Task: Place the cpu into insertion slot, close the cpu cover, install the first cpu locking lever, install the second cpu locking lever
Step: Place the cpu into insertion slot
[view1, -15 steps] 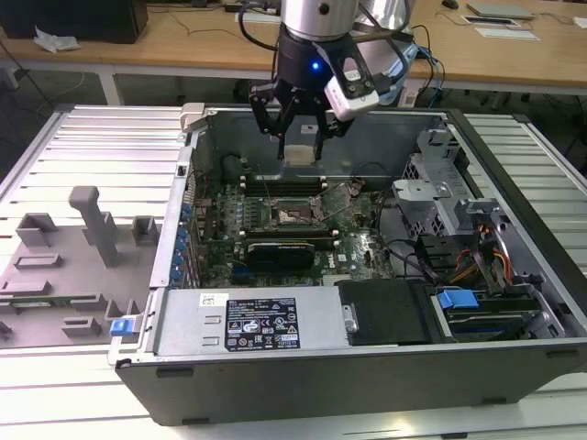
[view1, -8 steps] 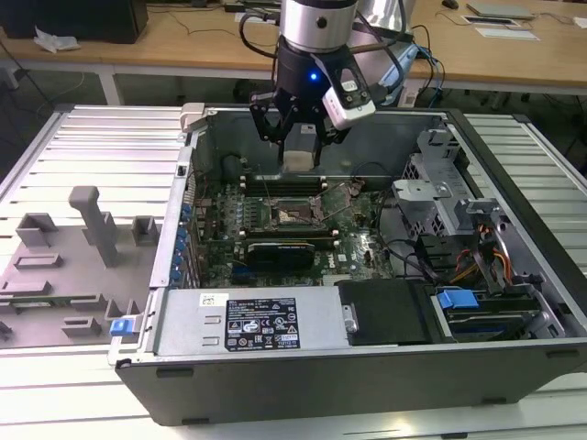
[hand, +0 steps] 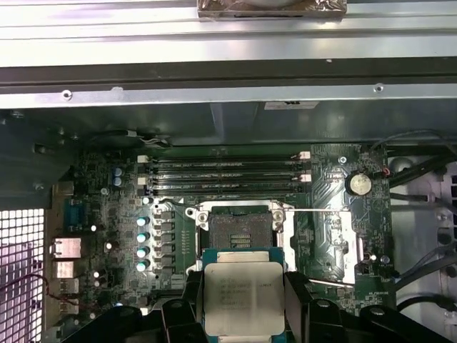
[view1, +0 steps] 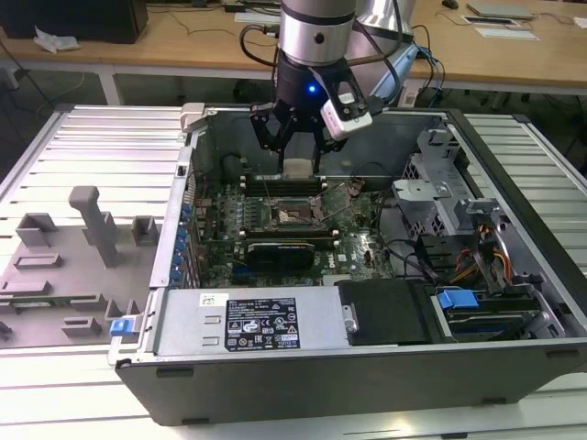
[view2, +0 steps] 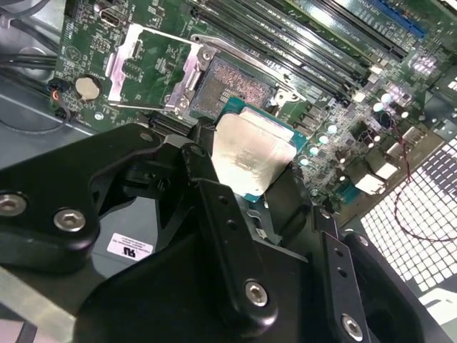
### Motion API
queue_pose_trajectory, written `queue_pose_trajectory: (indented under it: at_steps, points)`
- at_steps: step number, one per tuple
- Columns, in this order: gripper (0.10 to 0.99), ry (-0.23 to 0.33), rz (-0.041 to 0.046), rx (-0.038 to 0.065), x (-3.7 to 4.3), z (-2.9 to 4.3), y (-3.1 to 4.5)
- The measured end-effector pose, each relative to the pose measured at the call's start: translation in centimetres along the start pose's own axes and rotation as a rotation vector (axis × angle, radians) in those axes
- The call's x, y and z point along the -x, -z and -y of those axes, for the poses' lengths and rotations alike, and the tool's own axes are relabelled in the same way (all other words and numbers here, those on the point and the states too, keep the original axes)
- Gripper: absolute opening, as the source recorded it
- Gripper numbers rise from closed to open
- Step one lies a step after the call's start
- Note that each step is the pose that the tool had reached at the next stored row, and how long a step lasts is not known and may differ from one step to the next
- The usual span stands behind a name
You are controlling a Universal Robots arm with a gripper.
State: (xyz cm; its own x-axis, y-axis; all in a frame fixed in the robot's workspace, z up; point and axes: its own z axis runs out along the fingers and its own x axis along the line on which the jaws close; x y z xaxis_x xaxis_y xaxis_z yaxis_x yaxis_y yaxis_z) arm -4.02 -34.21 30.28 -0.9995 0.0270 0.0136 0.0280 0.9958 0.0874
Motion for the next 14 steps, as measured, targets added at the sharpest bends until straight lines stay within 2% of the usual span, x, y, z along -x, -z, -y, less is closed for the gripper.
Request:
queue_pose_trajectory:
  at_steps: [4, 10, 14]
  points:
    - [0.541, -0.038, 0.0033, 0.0, 0.0, 0.01, -0.08]
    - [0.541, -0.153, 0.0135, 0.002, 0.0, 0.01, -0.13]
    - [0.541, -0.254, 0.0223, 0.003, 0.0, 0.02, -0.2]
